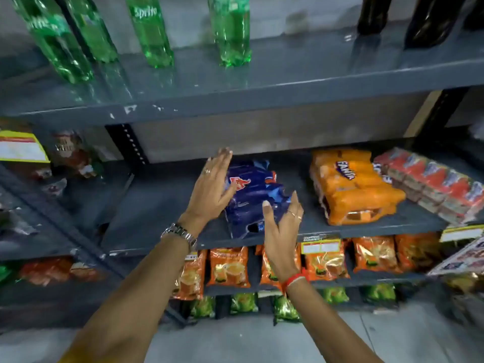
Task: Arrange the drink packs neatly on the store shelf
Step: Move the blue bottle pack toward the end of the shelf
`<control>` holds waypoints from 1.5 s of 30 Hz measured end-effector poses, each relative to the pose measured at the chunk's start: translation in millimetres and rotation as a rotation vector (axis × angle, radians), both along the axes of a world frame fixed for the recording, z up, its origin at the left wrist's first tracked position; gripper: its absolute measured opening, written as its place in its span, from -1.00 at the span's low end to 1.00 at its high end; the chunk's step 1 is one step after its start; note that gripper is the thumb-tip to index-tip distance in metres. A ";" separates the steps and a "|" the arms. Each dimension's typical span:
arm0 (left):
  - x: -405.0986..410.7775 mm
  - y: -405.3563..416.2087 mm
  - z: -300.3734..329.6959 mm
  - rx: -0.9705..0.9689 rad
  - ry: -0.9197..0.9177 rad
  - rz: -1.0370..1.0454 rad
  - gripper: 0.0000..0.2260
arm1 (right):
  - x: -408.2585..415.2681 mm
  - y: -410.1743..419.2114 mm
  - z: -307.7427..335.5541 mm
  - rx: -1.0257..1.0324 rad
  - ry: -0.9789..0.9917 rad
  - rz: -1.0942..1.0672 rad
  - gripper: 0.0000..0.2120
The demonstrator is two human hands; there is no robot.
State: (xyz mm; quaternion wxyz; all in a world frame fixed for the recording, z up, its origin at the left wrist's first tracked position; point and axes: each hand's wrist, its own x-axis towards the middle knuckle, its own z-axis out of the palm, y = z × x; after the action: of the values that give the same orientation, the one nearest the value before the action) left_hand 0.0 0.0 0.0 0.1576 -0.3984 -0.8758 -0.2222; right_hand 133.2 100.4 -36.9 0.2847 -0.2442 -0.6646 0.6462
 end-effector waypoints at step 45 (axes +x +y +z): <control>-65.3 -132.4 -88.8 0.862 -0.829 0.560 -0.63 | -127.8 -27.7 -33.8 0.384 -0.170 0.431 -0.37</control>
State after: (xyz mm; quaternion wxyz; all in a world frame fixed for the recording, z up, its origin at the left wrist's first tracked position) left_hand -65.3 -132.4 -88.8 0.0046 0.0618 -0.7670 -0.6386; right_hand 5.4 72.7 -70.7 0.1255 -0.0924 -0.8326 0.5315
